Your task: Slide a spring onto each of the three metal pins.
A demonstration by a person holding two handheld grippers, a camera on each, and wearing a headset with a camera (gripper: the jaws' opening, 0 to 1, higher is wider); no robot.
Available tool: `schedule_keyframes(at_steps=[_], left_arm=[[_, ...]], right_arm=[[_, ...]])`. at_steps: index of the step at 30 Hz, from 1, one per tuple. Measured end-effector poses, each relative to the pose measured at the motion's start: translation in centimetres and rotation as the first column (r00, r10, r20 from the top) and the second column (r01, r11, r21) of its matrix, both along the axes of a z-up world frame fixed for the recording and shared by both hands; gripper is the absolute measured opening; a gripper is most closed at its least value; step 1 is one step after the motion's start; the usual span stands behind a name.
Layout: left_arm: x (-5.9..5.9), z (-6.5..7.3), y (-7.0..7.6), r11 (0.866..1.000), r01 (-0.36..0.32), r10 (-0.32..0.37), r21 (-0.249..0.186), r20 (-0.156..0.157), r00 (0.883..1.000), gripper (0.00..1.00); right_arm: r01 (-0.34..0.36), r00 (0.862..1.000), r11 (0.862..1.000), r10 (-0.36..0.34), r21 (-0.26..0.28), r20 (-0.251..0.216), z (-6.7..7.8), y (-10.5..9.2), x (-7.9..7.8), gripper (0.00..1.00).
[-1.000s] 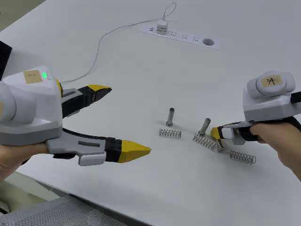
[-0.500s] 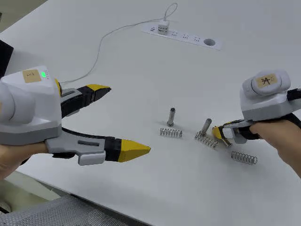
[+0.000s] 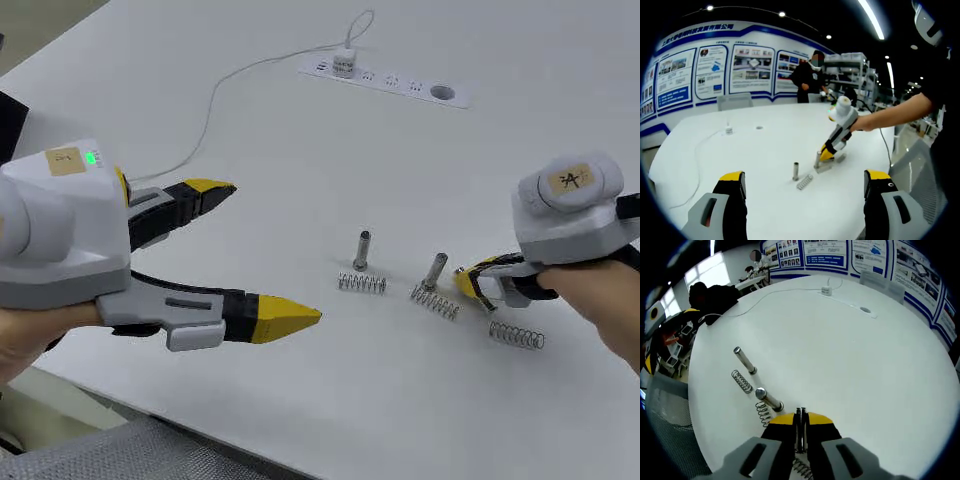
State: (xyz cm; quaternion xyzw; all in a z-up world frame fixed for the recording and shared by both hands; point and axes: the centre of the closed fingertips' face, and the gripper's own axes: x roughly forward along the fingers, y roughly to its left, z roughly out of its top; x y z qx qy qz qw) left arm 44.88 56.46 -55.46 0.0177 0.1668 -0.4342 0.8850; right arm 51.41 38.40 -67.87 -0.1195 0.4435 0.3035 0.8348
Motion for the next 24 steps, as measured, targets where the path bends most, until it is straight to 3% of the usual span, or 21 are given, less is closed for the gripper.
schedule_keyframes(at_steps=[9,17,24], left_arm=[[-0.2,0.1,-0.2,1.0,0.001,-0.001,-0.004,0.003,1.0,1.0],[-0.3,0.1,-0.2,1.0,-0.001,0.001,-0.003,0.002,1.0,1.0],[-0.3,0.2,-0.5,1.0,0.005,-0.005,-0.002,0.005,1.0,1.0]], right_arm=[[0.006,0.999,1.0,-0.006,0.023,0.032,0.6,-0.4,-0.3,0.08],[0.002,0.994,0.999,-0.007,0.043,0.106,1.8,-0.9,-0.2,0.08],[0.008,0.989,0.998,-0.016,0.06,0.145,2.5,-1.6,-0.3,0.08]])
